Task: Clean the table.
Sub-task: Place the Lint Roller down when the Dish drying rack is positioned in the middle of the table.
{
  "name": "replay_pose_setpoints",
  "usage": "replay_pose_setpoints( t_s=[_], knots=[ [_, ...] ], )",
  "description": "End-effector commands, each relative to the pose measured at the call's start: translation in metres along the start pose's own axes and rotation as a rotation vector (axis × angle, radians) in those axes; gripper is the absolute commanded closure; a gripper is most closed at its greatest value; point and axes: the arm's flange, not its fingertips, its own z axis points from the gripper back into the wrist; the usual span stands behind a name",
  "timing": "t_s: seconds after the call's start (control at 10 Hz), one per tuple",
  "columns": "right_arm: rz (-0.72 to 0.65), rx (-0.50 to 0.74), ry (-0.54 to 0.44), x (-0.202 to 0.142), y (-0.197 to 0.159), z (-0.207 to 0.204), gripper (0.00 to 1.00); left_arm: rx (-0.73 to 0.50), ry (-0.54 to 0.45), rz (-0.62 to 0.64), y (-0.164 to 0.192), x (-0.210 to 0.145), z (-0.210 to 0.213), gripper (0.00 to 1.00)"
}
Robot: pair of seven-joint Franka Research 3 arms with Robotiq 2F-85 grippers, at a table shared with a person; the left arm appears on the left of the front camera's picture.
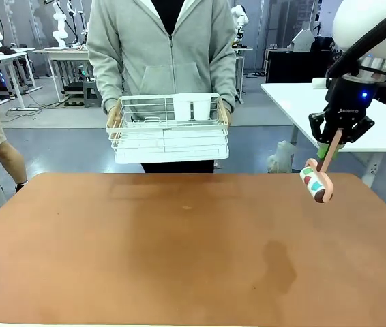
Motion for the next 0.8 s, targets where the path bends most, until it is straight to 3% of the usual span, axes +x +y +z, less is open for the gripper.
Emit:
replay_pose_setpoints(
  t_s=[0.0, 0.7],
  knots=[
    [-0.01, -0.006, -0.002, -0.0014, 0.0034, 0.0027, 0.79, -0.002, 0.007, 0.002, -0.0011, -0.0029, 0.0023, 0.0],
    [-0.01, -0.006, -0.002, -0.0014, 0.0034, 0.0027, 0.79, -0.002, 0.007, 0.002, -0.0011, -0.0029, 0.0023, 0.0]
  ],
)
